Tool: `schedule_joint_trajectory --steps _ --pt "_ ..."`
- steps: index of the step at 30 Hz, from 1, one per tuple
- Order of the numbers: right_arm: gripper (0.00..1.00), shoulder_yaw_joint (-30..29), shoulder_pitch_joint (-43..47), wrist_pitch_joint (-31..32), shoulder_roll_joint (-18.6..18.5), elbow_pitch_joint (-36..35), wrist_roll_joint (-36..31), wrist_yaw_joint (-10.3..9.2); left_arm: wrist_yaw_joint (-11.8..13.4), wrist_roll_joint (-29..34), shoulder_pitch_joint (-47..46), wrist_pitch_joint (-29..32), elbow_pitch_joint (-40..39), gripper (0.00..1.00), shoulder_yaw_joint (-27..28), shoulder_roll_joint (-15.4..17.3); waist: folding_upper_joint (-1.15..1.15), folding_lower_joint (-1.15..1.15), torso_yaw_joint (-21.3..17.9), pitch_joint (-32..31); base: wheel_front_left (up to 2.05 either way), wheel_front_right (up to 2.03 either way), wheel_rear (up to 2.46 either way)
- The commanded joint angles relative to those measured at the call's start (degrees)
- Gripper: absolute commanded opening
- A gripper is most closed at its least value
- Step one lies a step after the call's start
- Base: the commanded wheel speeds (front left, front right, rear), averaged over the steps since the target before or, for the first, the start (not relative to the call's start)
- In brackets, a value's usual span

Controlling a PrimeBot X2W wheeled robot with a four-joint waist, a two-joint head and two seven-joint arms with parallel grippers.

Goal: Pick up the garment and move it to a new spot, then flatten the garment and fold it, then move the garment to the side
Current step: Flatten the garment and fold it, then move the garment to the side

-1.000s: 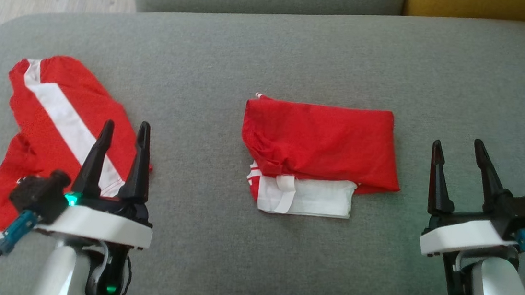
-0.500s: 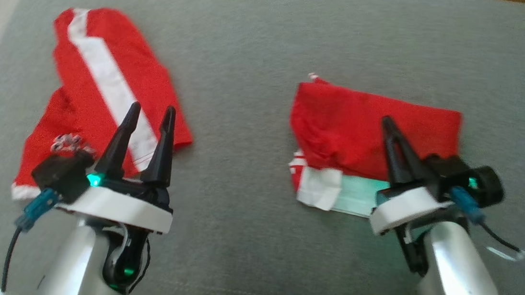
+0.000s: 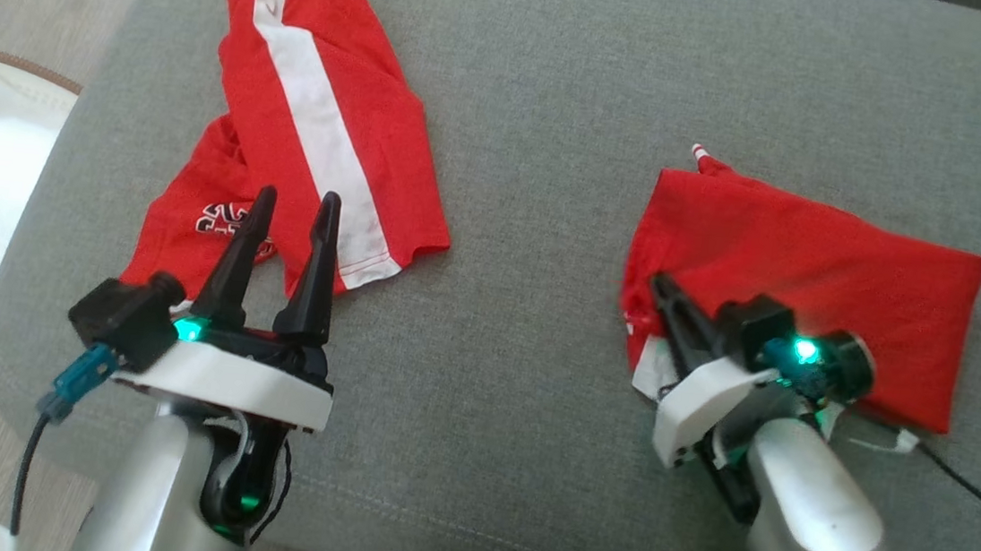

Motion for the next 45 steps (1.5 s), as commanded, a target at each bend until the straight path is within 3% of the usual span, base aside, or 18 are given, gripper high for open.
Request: schedule_joint_trajectory --steps 1,10,18,23,29,30,31,32,45 --pt "0.00 1.92 -1.13 -0.84 0.50 -1.18 0.84 -0.04 -0.34 -0.16 -1.47 -0.30 -1.76 1.00 1.75 0.57 0.00 0.00 -0.12 -0.32 0.00 0.00 0.00" --pt "0.00 9.04 -1.32 -1.59 0.50 0.50 7.05 -0.04 -0.35 0.24 -0.76 -0.30 -1.78 1.00 2.27 0.56 0.00 0.00 -2.80 -2.25 0.00 0.00 0.00" --pt "0.00 -2.35 -2.63 -5.11 0.48 -3.94 5.90 -0.04 -0.35 1.00 -0.27 -0.30 -2.38 1.00 4.06 0.56 0.00 0.00 -8.56 -4.53 0.00 0.00 0.00" --pt "0.00 -10.73 0.00 -5.86 0.46 -8.79 2.28 -0.04 -0.35 1.15 -0.19 -0.30 -2.65 1.00 4.72 0.56 0.00 0.00 -11.86 -5.53 0.00 0.00 0.00" --pt "0.00 -16.68 4.45 -6.24 0.48 -15.01 1.16 -0.04 -0.35 2.27 -0.15 -0.30 -3.52 1.00 4.51 0.56 0.00 0.00 -15.15 -6.17 0.00 0.00 0.00" --pt "0.09 -17.21 5.14 -6.28 0.49 -16.03 1.50 -0.04 -0.35 2.41 -0.03 -0.30 -3.74 1.00 4.61 0.56 0.00 0.00 -15.67 -6.20 0.00 0.00 0.00" --pt "0.74 -17.52 5.83 -6.32 0.49 -17.09 1.59 -0.04 -0.35 2.54 0.14 -0.30 -3.74 1.00 4.69 0.56 0.00 0.00 -16.14 -6.24 0.00 0.00 0.00" --pt "1.00 -17.66 6.56 -6.35 0.49 -18.06 1.80 -0.04 -0.35 2.76 0.33 -0.30 -3.48 1.00 4.69 0.56 0.00 0.00 -16.55 -6.30 0.00 0.00 0.00" --pt "1.00 -18.33 11.98 -6.46 0.49 -22.70 2.94 -0.04 -0.34 4.26 2.17 -0.30 -2.82 1.00 7.36 0.56 0.00 0.00 -18.78 -6.29 0.00 0.00 0.00"
